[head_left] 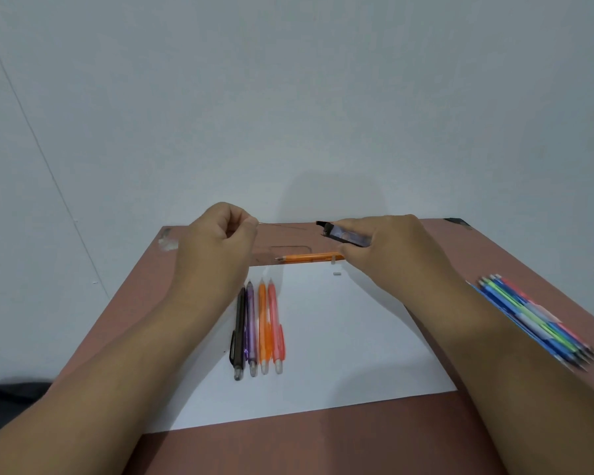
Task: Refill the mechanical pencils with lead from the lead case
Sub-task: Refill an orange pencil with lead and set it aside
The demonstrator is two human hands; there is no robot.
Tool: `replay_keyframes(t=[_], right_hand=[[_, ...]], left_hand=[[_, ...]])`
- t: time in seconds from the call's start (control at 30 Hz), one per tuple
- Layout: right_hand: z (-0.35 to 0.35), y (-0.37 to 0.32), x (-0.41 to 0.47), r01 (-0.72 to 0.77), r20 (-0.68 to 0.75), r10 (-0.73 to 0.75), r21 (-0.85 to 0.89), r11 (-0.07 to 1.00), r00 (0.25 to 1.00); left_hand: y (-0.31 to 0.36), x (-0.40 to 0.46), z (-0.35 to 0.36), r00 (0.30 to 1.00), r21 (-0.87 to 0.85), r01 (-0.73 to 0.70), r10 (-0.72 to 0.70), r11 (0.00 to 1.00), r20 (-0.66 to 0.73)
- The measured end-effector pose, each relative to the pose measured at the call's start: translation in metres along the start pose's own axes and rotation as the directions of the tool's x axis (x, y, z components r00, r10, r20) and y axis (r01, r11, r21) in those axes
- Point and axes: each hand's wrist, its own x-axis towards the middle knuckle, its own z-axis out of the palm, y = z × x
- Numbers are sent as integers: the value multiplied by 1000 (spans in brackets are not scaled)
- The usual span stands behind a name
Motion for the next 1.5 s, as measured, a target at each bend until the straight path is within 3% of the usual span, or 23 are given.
replay_keyframes(t=[0.17, 0.27, 0.37, 0.47, 0.53, 0.6, 0.7, 0.73, 0.93, 1.13, 1.5], right_hand=[[1, -6, 2, -47, 13, 45, 295, 954, 999], [1, -9, 1, -118, 61, 102, 515, 849, 993], [5, -10, 3, -189, 119, 147, 628, 755, 982], [6, -14, 3, -234, 196, 129, 782, 577, 972], [5, -16, 1, -224, 203, 99, 813, 537, 974], [6, -17, 0, -205, 192, 84, 788, 581, 978], [8, -17, -1, -143, 113, 94, 584, 799, 989], [8, -17, -1, -130, 89, 97, 548, 827, 991], [7, -15, -1, -53, -33, 76, 451, 891, 997], [6, -13, -1, -13, -70, 39, 330, 944, 997], [5, -14, -3, 49, -111, -18, 287, 957, 994]], left_hand=[[1, 2, -1, 996, -138, 82, -87, 987, -29], [-2, 5, 0, 991, -184, 118, -126, 976, -35], [-8, 10, 1, 987, -184, 145, -156, 972, -44], [-12, 13, 1, 986, -174, 148, -159, 974, -53], [-12, 13, 2, 986, -161, 150, -160, 975, -52], [-12, 12, 2, 986, -166, 153, -163, 974, -47], [-14, 14, 3, 985, -158, 152, -162, 976, -52], [-15, 14, 2, 985, -157, 152, -162, 976, -53], [-15, 15, 4, 984, -156, 161, -171, 975, -52], [-15, 14, 4, 987, -138, 146, -153, 980, -44], [-14, 12, 4, 992, -89, 121, -124, 989, -30]])
